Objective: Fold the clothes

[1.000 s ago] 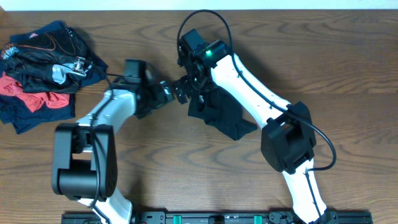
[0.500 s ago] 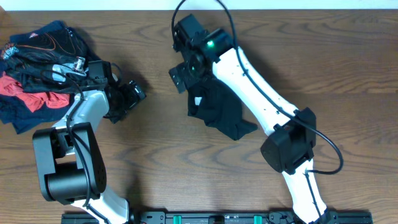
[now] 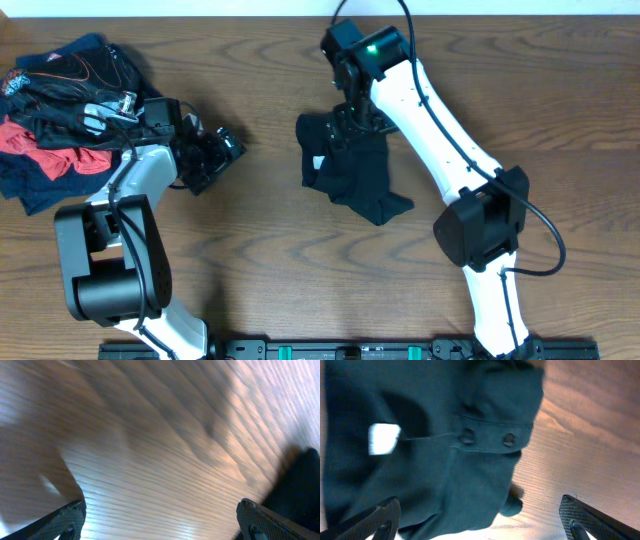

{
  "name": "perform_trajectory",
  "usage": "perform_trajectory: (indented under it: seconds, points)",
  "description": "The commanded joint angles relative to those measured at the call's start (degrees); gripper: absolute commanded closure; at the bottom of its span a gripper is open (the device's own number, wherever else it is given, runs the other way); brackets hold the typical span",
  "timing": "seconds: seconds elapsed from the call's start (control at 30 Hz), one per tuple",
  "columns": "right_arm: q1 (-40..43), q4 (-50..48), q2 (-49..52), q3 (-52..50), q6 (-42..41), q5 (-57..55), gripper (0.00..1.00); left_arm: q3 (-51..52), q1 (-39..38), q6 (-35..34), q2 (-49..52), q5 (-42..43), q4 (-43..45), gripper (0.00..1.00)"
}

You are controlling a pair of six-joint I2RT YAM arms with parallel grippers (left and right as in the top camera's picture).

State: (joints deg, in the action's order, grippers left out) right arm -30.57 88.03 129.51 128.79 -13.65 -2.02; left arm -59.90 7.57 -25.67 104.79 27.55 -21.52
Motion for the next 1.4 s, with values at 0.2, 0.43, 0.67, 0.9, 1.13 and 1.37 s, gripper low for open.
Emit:
perform_trajectory:
  seconds: [0.2, 0.43, 0.67, 0.9, 1.13, 1.37]
  points:
    - [3.1, -3.6, -0.9, -8.7, 0.0, 1.4, 0.01, 1.5, -9.2, 0.3, 1.8, 7.0, 0.7, 0.02]
    - [3.3, -3.4, -1.1, -8.7, 0.7, 1.4, 0.01, 1.4, -15.2, -0.3, 1.8, 7.0, 4.3, 0.02]
    - [4.3, -1.4, -1.2, -8.7, 0.1, 1.4, 0.01, 1.4, -15.5, -2.1, 1.8, 16.6, 10.2, 0.02]
    - [9.1, -2.4, -1.2, -10.4, 4.1, 13.1, 0.01, 1.1, -15.5, -2.4, 1.8, 16.9, 10.7, 0.02]
    - [12.6, -8.5, -1.1, -17.7, 6.9, 20.2, 0.01, 0.7, -13.2, -1.1, 1.2, 8.2, 6.7, 0.02]
    - [13.3, -15.7, -1.1, -27.8, 9.2, 29.9, 0.01, -0.8, -11.5, -0.6, -1.7, -6.7, -2.0, 0.02]
